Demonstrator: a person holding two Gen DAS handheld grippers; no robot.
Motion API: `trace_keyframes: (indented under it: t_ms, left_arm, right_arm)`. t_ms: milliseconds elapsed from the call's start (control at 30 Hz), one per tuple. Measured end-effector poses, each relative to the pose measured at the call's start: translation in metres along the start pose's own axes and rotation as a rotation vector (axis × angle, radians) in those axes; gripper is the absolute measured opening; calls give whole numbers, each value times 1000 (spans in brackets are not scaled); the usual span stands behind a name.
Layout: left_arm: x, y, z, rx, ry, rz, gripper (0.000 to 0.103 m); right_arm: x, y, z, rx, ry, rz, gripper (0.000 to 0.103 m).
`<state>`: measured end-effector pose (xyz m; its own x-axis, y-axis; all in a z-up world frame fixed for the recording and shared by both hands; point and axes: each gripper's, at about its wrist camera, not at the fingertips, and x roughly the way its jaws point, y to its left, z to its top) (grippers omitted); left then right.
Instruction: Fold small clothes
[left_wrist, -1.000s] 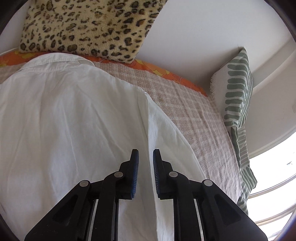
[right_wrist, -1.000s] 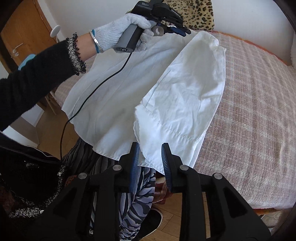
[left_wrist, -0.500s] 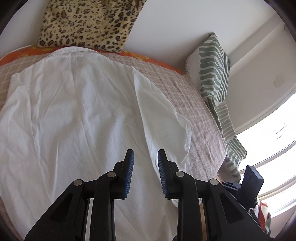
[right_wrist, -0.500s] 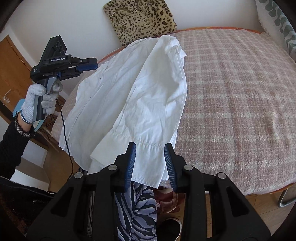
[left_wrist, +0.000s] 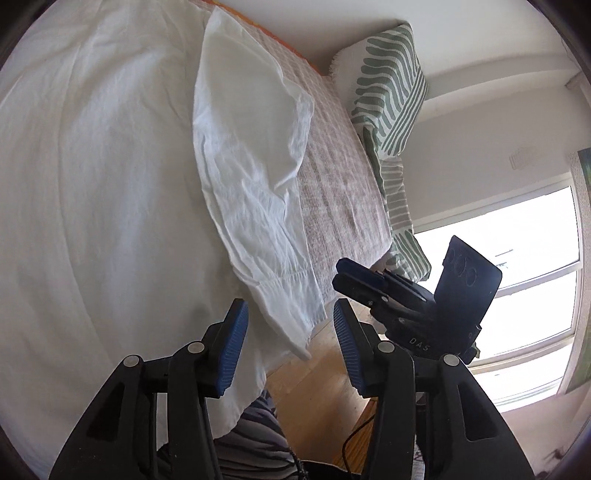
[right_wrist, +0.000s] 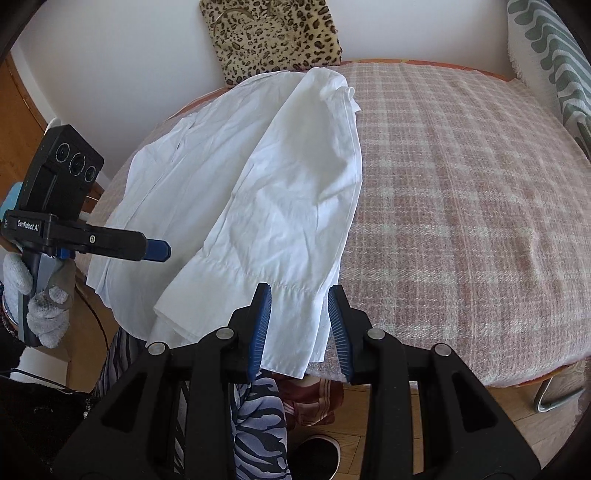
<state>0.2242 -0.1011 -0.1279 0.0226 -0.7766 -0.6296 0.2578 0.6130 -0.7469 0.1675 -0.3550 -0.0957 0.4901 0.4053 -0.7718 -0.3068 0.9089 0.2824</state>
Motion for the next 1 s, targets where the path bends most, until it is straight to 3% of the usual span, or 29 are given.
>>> trace_keyframes:
  t_ms: [100,167,233,267,500,633,700,733,767,833,1000]
  left_arm:
    - [17,0,-7,6,11,35,47]
    - [22,1,-10,8,10,25,42]
    - [23,-1,-16,43,-10,31,22]
    - [25,-2,-17,56,-7,36,7]
    - [24,2,-27,88,-13,42,3]
    - [25,3,-34,101,-15,55,2]
    - [27,5,-38,100,-5,62,2]
    - [29,5,-38,100,-1,67,2]
    - [29,7,-42,102,3,70,1]
    - [29,10,-44,93,2,74,1]
    - [31,13,-49,69,0,64,1]
  right_arm:
    - [-1,-6,17,7,-20,-4,39]
    - [0,-12,34,21,-45,-6,52]
    - [6,-19,54,45,-56,12,53]
    - [12,-25,65,58,-58,16,53]
    - [71,-73,127,150,-38,59,53]
    - [103,-100,148,274,-15,188,53]
    - [112,-111,155,335,-20,221,39]
    - [117,-114,159,338,-15,216,13]
    - [122,-114,163,322,-12,166,5]
    - [131,-117,170,286,1,58,5]
    - [153,-115,175,208,79,4,5]
